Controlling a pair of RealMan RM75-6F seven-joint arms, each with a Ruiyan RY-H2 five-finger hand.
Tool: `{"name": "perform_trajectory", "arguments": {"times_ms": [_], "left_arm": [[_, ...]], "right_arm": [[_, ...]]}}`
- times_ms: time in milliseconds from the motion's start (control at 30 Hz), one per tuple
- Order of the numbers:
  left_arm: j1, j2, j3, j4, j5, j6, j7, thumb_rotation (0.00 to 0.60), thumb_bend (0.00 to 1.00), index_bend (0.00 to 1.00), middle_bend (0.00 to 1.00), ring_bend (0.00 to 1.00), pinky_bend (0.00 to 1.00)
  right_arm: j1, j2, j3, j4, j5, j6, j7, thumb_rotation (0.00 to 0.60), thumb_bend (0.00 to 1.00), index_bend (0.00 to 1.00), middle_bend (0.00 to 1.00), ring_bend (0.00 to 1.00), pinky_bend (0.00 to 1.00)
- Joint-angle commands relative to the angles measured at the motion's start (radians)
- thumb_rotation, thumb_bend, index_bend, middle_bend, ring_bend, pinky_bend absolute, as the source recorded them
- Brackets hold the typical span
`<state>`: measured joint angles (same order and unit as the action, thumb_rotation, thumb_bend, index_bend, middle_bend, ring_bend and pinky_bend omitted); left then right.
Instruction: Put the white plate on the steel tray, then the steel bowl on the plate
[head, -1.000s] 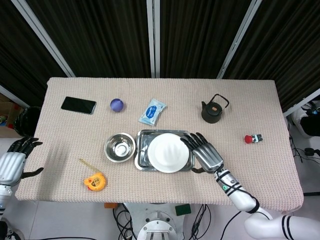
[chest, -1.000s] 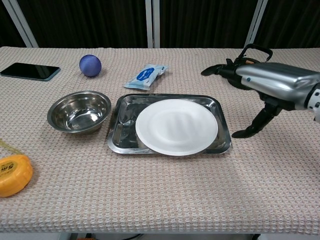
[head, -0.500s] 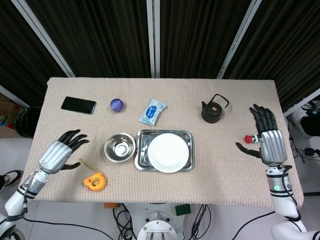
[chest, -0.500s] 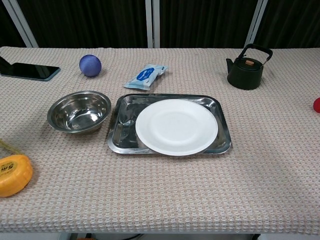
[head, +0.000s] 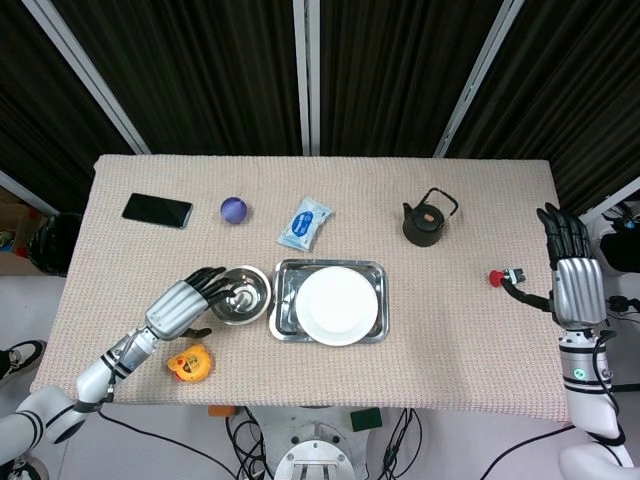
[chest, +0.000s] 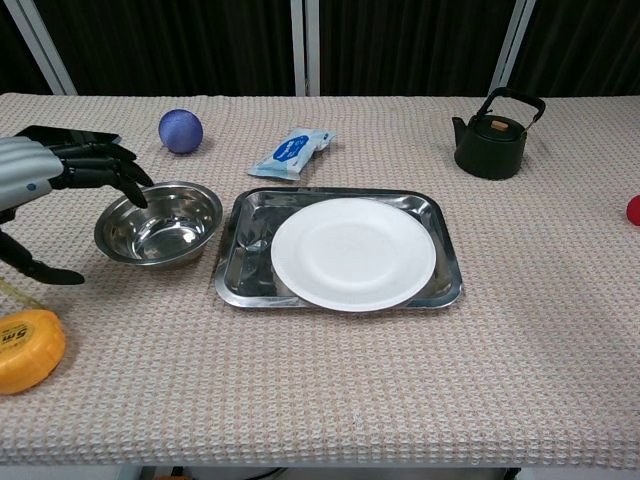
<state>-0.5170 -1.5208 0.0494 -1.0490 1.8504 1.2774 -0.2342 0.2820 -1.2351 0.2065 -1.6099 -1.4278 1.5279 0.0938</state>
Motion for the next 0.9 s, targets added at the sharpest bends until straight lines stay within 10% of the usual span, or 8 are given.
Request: {"name": "perform_trajectory", "arguments": {"times_ms": [33,900], "left_arm": [[-0.011,-0.018,0.008,0.026,-0.012,-0.017,0.005,0.600,0.09,0.32,0.16,0.06,0.16],[-0.031,-0.177,0.036,0.249,-0.019,0.099,0.068,0.600,0.42,0.75,0.17,0.06,0.16]], "right_arm": [[-0.001,-0.002,0.005,0.003,-0.002,0.004,0.006,0.600,0.00,0.00,0.00,0.00,0.00],[-0.009,-0.047,0.043,0.081,0.020,0.000,0.090,0.600,0.13,0.00,0.00,0.00,0.00]]}}
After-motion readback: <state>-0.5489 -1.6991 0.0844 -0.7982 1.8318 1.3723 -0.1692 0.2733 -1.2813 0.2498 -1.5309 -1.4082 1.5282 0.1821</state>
